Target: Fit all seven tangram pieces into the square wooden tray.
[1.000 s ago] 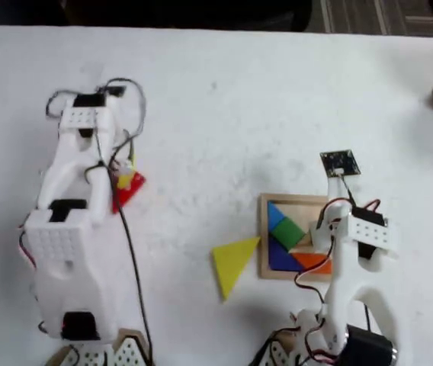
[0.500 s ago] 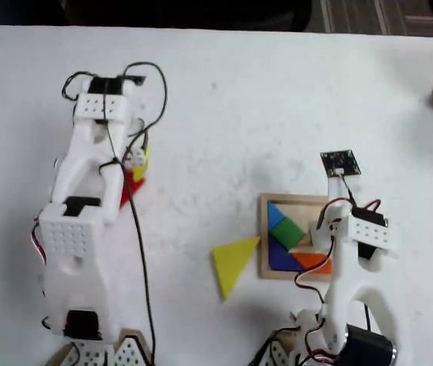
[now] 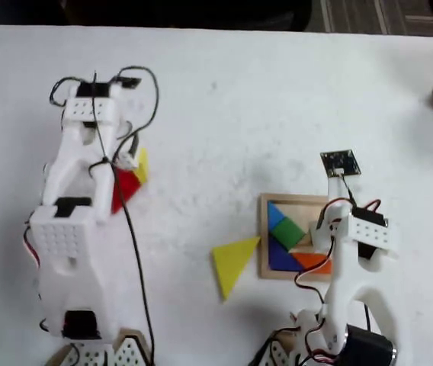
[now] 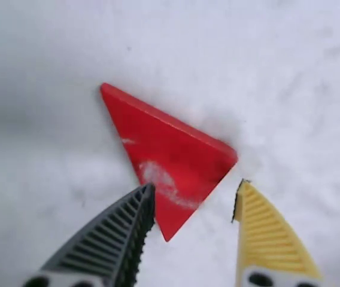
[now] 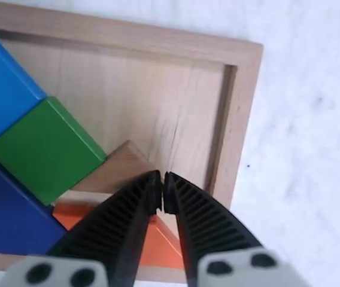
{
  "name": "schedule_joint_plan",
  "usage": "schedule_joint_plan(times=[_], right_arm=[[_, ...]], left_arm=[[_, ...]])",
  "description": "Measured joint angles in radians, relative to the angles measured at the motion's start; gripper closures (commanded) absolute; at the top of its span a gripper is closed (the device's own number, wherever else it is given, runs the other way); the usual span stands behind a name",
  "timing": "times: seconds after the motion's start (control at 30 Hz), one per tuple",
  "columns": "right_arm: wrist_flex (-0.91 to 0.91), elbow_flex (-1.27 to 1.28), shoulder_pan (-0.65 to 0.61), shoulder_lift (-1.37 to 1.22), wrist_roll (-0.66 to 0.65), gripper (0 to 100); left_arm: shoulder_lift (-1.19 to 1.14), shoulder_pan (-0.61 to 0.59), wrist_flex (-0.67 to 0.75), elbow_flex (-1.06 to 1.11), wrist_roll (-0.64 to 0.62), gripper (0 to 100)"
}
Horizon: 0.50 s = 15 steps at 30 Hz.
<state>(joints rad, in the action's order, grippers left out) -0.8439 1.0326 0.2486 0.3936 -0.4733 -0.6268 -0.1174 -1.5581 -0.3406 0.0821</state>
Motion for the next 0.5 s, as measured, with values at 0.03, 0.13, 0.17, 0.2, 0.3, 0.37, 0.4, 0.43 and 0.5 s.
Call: schedule_joint_plan(times=[0.03, 0.13, 0.17, 0.2, 0.3, 0.37, 0.4, 0.43, 0.5], right_arm=[[0.000, 0.000, 0.000, 0.000, 0.000, 97.8], [0.000, 0.000, 0.000, 0.000, 0.000, 97.8], [0.000, 0.000, 0.000, 0.000, 0.000, 97.8], [0.000, 0.000, 0.000, 0.000, 0.000, 97.9], [0.000, 0.000, 0.000, 0.000, 0.000, 98.0], [0.000, 0.000, 0.000, 0.000, 0.000, 98.0], [0.000, 0.000, 0.000, 0.000, 0.000, 98.0], [0.000, 0.000, 0.000, 0.000, 0.000, 98.0], [0.000, 0.000, 0.000, 0.000, 0.000, 98.0]], left_arm=[[0.041, 0.000, 0.043, 0.066, 0.002, 76], [0.193, 0.000, 0.176, 0.279, 0.002, 75], [0.244, 0.000, 0.226, 0.350, 0.002, 75], [0.288, 0.002, 0.267, 0.413, 0.003, 75], [0.358, 0.002, 0.351, 0.522, 0.003, 75], [0.359, 0.002, 0.376, 0.532, 0.003, 75], [0.359, 0.000, 0.382, 0.532, 0.003, 75], [0.354, -0.002, 0.388, 0.532, 0.003, 75], [0.325, -0.009, 0.411, 0.532, 0.003, 75]])
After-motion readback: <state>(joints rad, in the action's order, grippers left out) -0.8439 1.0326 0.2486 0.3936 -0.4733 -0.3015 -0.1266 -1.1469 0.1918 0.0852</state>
